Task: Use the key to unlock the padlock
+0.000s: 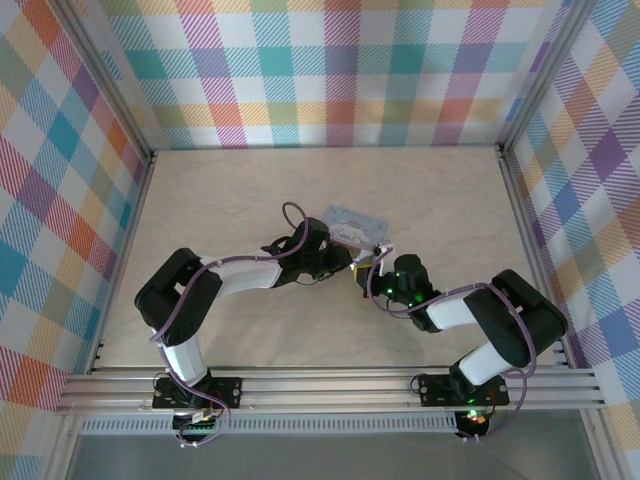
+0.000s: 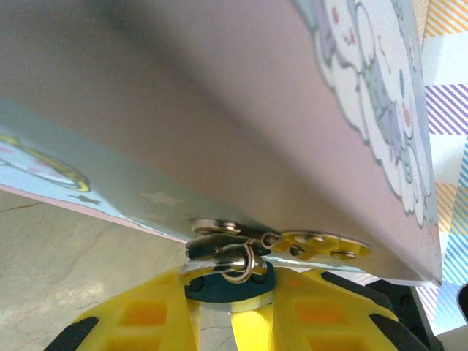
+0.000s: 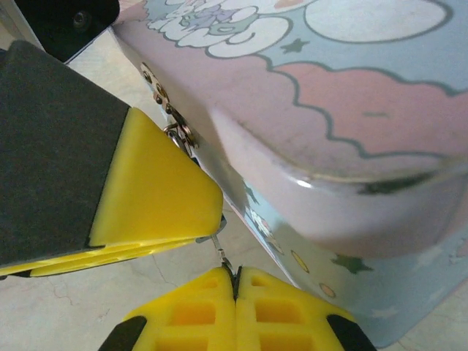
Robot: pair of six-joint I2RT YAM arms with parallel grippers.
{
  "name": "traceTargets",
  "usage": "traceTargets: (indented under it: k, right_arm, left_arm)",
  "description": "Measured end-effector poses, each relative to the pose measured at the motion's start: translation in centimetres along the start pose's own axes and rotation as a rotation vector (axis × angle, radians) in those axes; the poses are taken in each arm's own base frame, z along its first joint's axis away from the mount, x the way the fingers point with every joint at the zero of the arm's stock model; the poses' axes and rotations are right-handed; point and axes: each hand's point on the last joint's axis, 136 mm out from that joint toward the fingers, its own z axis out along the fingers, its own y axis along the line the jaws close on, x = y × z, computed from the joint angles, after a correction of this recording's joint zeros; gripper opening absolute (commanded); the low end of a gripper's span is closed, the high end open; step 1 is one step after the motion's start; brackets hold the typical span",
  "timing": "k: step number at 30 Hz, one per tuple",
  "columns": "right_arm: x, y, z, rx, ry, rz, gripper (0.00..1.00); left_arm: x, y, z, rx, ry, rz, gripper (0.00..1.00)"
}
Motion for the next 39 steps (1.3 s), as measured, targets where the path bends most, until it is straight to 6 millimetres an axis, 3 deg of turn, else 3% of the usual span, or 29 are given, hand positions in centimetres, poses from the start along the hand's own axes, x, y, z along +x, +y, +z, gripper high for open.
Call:
traceTargets:
  k: [17, 31, 39]
  right_arm:
    - [-0.7, 0.0, 0.2, 0.008, -0.016, -0.033, 0.00]
    - [-0.3, 0.1, -0.2, -0.002, -0.010, 0.163, 0.00]
    - [1.0, -0.3, 0.1, -0.002, 0.016, 0.248, 0.00]
  left_arm:
    - [-0.1, -0.3, 0.0, 0.009, -0.001, -0.005, 0.16]
    - [0.1, -0.5, 0.1, 0.014, 0.003, -0.024, 0.17]
    - [0.6, 0.4, 0.8, -0.009, 0.017, -0.036, 0.28]
